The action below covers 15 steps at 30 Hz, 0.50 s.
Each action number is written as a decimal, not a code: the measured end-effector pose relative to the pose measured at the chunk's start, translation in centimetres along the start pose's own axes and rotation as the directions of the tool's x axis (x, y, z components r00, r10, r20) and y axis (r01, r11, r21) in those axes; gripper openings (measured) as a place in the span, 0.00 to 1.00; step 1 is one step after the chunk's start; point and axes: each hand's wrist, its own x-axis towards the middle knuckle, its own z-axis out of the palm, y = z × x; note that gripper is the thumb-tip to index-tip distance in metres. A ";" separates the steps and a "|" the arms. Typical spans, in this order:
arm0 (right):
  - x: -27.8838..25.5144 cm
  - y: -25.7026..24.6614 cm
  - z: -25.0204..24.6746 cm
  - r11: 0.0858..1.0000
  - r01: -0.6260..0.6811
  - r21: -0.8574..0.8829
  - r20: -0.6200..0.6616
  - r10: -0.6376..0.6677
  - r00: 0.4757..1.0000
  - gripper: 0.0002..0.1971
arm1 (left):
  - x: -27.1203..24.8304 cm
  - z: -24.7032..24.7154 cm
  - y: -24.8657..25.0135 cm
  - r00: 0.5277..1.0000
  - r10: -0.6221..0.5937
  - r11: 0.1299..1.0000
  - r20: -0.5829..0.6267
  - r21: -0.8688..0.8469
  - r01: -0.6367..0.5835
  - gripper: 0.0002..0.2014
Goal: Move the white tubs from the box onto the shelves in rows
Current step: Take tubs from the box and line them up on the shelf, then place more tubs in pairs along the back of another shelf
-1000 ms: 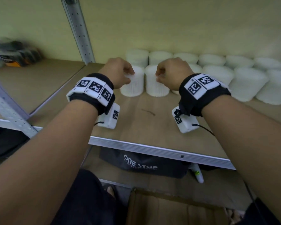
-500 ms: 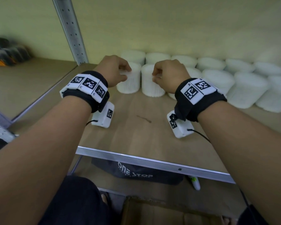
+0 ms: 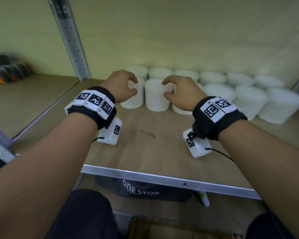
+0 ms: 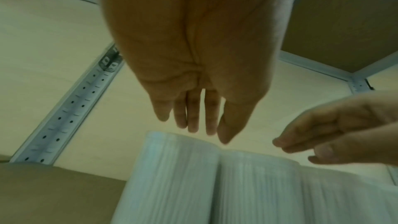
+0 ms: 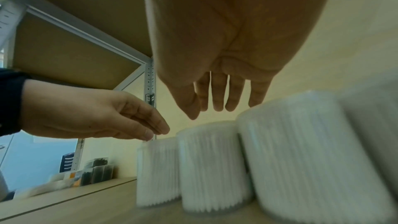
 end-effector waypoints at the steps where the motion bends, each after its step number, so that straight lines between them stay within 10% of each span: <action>1: -0.4 0.3 -0.6 1.000 -0.003 0.011 -0.022 0.003 1.000 0.19 | -0.1 0.1 0.6 0.999 0.015 0.999 -0.030 -0.033 -0.016 0.19; 15: -6.2 12.5 -13.1 0.930 -0.349 -0.115 -0.090 0.341 0.936 0.17 | 3.5 3.4 18.2 0.960 0.273 0.952 0.068 -0.161 -0.259 0.22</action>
